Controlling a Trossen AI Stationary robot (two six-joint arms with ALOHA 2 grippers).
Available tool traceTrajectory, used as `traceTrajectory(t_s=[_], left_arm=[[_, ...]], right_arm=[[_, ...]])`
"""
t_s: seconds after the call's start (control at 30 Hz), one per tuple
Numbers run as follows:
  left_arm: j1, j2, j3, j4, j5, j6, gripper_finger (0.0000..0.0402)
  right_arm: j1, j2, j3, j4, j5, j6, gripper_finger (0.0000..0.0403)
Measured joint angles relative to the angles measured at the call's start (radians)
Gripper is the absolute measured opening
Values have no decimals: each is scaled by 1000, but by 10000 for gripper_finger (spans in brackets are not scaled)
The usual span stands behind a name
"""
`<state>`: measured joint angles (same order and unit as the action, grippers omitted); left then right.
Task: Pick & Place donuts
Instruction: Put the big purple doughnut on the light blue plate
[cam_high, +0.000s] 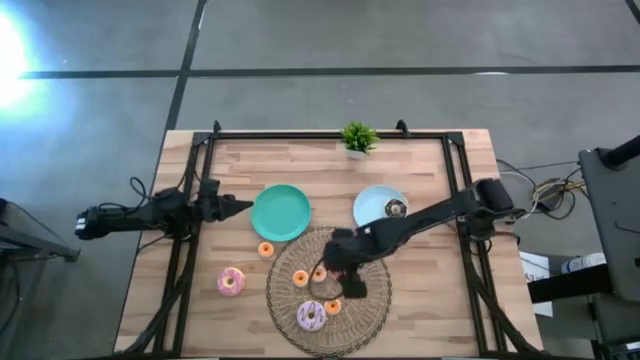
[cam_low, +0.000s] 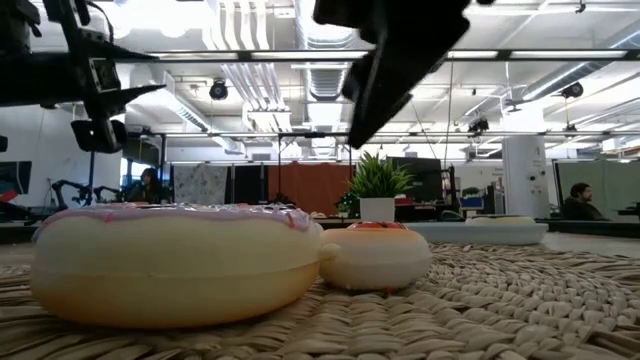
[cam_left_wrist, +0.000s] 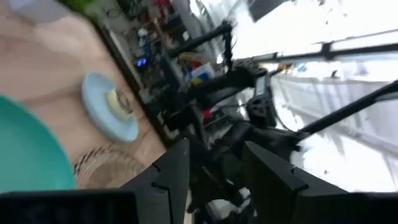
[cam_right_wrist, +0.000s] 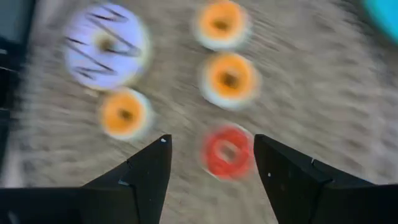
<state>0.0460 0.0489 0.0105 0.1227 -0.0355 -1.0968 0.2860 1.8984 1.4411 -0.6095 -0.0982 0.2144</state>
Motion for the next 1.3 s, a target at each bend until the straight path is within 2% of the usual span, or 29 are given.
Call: traceTrajectory(t_s=[0.2, 0.33, 0.6, 0.7, 0.9, 1.1, 1.2, 1.3], left_arm=[[0, 9, 0, -97, 42, -11, 124], [-1, 12, 0, -103, 63, -12, 124], [-1, 15, 0, -105, 71, 14, 124], [-1, 16, 0, -105, 71, 14, 124], [-1, 17, 0, -106, 72, 12, 124], [-1, 20, 0, -107, 72, 11, 124], [-1, 20, 1, -107, 72, 9, 124], [-1, 20, 1, -108, 72, 9, 124]], right_arm=[[44, 183, 203, -43, -18, -1, 219], [66, 265, 320, -77, -19, -23, 219], [90, 373, 439, -86, -14, -46, 219], [92, 414, 478, -87, -43, -61, 219], [90, 456, 524, -79, -55, -96, 219], [89, 461, 495, -42, -52, -100, 215], [89, 461, 475, -27, -49, -93, 191], [89, 459, 473, -24, -36, -95, 148]])
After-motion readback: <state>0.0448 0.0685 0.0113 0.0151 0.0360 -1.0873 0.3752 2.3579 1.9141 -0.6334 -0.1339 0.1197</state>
